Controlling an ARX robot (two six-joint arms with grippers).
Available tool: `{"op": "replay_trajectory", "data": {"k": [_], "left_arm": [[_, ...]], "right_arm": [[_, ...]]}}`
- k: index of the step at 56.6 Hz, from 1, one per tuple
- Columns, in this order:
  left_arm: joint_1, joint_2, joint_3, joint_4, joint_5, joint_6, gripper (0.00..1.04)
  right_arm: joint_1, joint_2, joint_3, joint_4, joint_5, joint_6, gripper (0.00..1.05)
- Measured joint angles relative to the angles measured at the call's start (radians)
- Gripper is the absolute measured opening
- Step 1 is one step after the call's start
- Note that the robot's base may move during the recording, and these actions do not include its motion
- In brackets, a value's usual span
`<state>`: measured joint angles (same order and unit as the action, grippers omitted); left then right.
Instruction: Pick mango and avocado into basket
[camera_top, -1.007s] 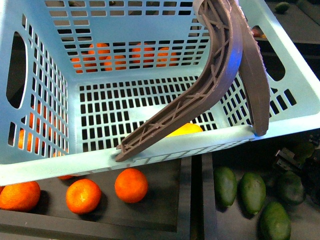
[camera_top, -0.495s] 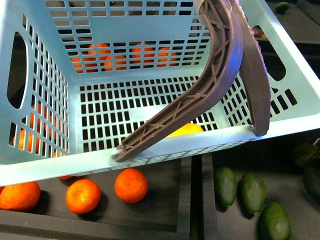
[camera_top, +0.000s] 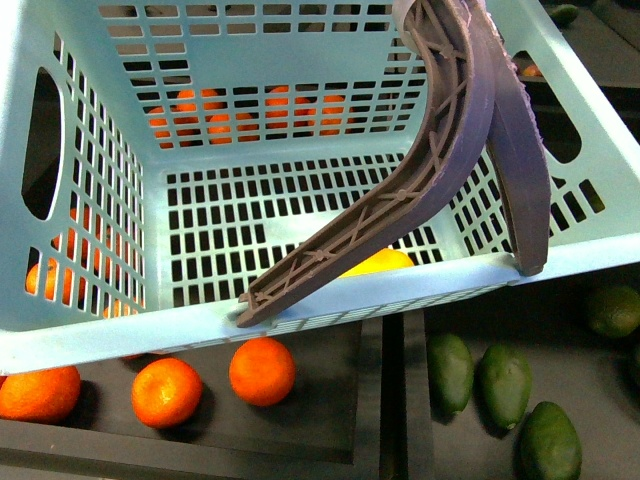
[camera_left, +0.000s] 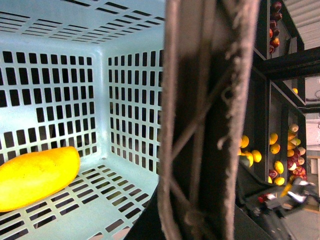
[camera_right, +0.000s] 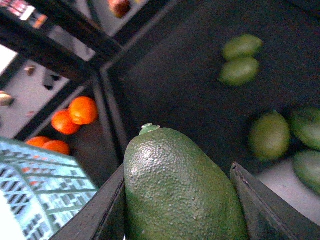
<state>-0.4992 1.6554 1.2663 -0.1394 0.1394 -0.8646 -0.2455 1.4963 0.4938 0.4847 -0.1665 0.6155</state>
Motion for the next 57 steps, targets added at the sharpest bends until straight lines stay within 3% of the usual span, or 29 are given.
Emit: {"op": "replay_trajectory", "data": {"k": [13, 23, 37, 48, 52, 57], "left_arm": [[0.0, 0.0, 0.0, 0.0, -0.001, 0.0, 0.06], [0.0, 0.0, 0.0, 0.0, -0.001, 0.0, 0.06], [0.0, 0.0, 0.0, 0.0, -0.001, 0.0, 0.06], [0.0, 0.0, 0.0, 0.0, -0.001, 0.0, 0.06], [0.0, 0.0, 0.0, 0.0, -0.002, 0.004, 0.06], [0.0, 0.002, 0.0, -0.001, -0.002, 0.0, 0.06]], "right_arm": [[0.357, -0.134, 0.098, -0.045, 0.164, -0.026, 0.52], [0.503, -0.023, 0.216, -0.039, 0.24, -0.068, 0.52], [0.577, 0.093, 0.315, -0.043, 0.293, -0.121, 0.53], [0.59, 0.123, 0.326, -0.044, 0.304, -0.134, 0.82], [0.59, 0.125, 0.327, -0.047, 0.317, -0.14, 0.98], [0.584, 0.085, 0.306, -0.055, 0.332, -0.141, 0.96]]}}
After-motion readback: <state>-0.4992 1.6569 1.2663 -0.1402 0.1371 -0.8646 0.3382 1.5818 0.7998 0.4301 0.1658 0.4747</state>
